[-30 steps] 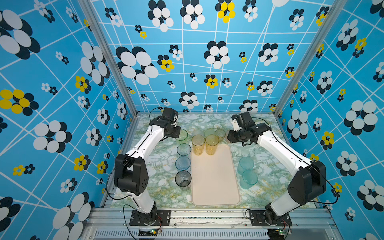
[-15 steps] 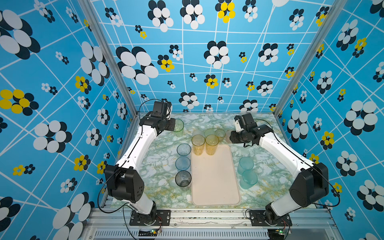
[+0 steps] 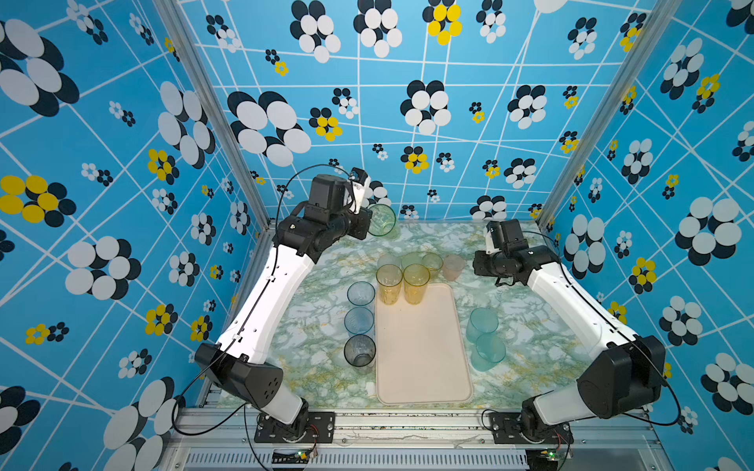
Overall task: Place the glasses into the tray
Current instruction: Place the glass on the tray.
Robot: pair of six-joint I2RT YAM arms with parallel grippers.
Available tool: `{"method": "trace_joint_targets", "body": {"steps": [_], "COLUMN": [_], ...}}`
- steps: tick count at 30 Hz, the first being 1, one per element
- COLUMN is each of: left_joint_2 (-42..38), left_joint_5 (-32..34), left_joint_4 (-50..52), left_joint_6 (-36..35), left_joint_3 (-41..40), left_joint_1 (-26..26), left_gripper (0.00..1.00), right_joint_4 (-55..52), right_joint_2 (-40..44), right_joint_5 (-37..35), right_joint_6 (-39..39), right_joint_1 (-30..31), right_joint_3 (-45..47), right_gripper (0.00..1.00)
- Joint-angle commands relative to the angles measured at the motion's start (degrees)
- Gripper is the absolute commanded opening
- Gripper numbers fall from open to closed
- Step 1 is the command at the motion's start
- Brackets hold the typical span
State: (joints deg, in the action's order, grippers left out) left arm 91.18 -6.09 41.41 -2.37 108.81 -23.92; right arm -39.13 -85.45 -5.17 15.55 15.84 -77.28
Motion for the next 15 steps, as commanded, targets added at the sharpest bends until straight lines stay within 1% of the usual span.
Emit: {"method": "trace_joint_targets", "body": {"steps": [1, 6, 10, 13, 15], "left_joint_2": [4.88, 14.53, 23.3, 28.33, 30.6], "left_joint_5": [-3.69, -5.66, -4.76, -3.88, -3.83], "left_joint_4": [0.82, 7.37, 14.98, 19.5, 21.17], "left_joint_6": [-1.94, -4.21, -6.68, -7.75, -8.04], "left_joint_3": [6.06, 17.93, 29.19, 35.14, 37.1], "left_joint_1": [-3.75, -9.52, -13.31, -15.02, -15.56], "left_gripper": [0.0, 0.0, 0.0, 0.0, 0.0], "right_joint_4": [-0.51, -1.1, -1.95, -2.15, -2.26], "right_joint_2": [1.38, 1.52, 1.95, 2.3, 2.39], "right_joint_5": [-1.38, -1.18, -1.16, -0.86, -0.45], "right_joint_6": [1.16, 1.24, 0.97, 0.88, 0.88], "right_joint_1": [-1.22, -1.99, -2.68, -3.33, -3.66], "right_joint_3": [0.73, 0.73, 0.57, 0.83, 1.01], "right_gripper": [0.39, 0.39, 0.39, 0.39, 0.39]}}
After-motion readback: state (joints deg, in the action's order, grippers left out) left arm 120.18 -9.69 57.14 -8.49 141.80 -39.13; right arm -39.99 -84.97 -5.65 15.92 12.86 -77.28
